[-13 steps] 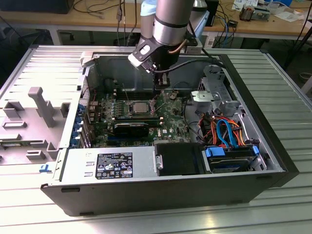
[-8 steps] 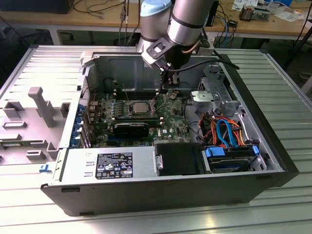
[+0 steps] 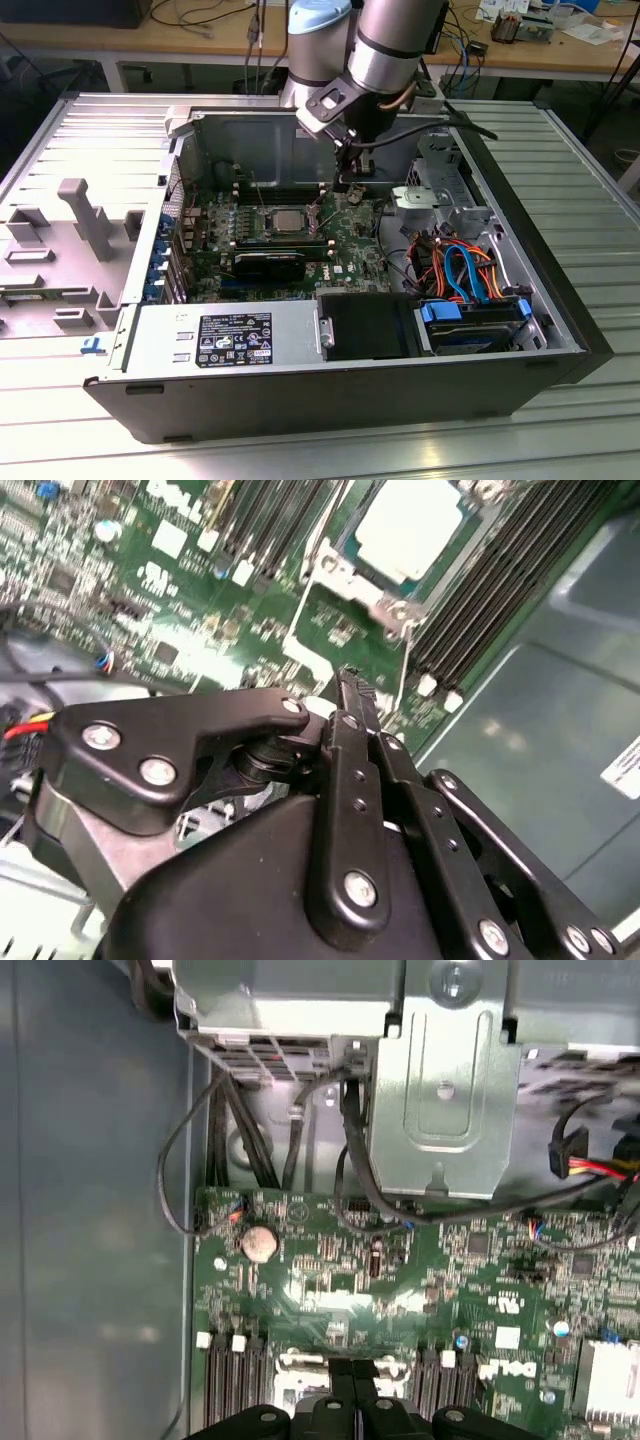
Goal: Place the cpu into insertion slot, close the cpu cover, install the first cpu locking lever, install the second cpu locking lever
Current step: 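Close the cpu cover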
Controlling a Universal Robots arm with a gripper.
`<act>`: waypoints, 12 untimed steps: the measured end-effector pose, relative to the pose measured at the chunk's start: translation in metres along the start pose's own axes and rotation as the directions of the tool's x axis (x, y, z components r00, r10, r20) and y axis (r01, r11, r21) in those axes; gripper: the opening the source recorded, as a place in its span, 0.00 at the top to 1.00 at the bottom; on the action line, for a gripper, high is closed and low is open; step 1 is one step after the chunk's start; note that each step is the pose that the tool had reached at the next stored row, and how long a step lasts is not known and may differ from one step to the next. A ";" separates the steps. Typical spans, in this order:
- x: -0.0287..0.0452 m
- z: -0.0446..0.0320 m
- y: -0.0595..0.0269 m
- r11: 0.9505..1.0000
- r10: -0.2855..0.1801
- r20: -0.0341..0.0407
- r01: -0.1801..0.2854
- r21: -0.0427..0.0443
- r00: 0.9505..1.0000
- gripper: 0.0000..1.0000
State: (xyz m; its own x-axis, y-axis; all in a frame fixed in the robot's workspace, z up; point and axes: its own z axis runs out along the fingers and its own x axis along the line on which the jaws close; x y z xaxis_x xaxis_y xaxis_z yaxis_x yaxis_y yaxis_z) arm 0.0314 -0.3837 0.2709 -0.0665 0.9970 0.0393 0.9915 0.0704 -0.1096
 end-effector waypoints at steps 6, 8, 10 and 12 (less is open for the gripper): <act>0.0000 0.0003 -0.0001 0.999 -0.002 0.004 0.002 -0.053 1.000 0.89; -0.0001 0.0011 0.0015 0.999 -0.002 0.004 0.002 -0.054 1.000 0.89; -0.0001 0.0020 0.0061 0.999 -0.003 0.005 0.003 -0.053 1.000 0.89; 0.0001 0.0034 0.0071 0.998 -0.025 0.008 0.025 -0.052 1.000 0.89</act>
State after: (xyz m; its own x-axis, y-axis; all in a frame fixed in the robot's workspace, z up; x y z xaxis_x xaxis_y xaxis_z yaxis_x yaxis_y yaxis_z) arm 0.0381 -0.3830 0.2668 -0.0919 0.9952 0.0342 0.9940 0.0937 -0.0566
